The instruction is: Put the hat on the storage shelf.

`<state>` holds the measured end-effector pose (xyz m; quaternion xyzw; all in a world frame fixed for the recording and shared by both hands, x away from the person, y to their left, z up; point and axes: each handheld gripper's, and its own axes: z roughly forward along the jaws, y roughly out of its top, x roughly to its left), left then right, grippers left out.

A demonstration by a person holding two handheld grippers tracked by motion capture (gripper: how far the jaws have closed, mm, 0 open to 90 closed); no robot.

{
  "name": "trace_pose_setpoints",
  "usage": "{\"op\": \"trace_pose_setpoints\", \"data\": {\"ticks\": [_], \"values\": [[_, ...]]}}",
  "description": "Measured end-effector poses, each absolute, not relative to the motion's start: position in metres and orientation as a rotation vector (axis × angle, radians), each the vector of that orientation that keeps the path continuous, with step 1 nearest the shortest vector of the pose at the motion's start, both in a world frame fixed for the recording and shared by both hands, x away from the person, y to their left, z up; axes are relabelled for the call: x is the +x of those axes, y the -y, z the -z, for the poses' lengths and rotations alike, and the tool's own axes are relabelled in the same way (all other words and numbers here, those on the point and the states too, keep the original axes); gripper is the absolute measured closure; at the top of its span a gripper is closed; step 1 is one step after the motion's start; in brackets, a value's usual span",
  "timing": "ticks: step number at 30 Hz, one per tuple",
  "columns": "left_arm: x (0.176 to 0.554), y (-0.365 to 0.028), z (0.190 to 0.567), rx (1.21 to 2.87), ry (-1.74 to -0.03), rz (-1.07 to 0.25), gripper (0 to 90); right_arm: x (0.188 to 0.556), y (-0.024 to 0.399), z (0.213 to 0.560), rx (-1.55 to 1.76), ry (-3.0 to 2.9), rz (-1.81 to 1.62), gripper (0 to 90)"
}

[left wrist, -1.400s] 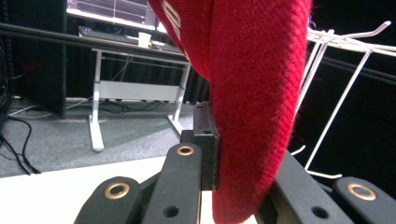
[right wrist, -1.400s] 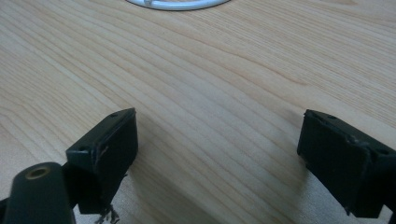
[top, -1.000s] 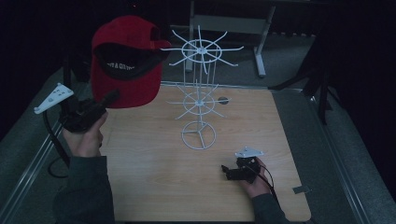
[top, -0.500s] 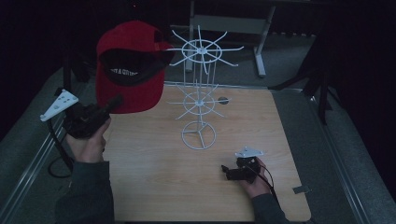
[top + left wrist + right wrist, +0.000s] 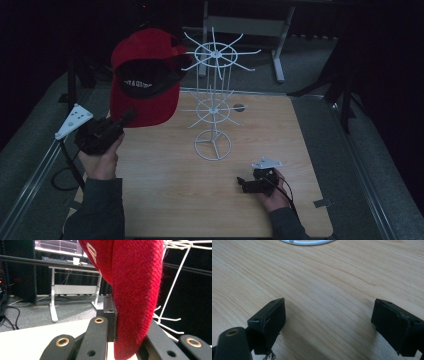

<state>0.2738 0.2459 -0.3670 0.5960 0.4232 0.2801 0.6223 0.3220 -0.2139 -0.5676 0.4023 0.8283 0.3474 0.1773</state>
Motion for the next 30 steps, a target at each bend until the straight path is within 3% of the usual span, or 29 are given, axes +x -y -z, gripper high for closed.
{"op": "trace_pose_setpoints", "data": {"ticks": [30], "values": [[0.272,-0.241,0.432,1.45,-1.023,-0.638,85.0,0.322,0.214,0.568,1.14,-2.341,-0.986,12.1]]}}
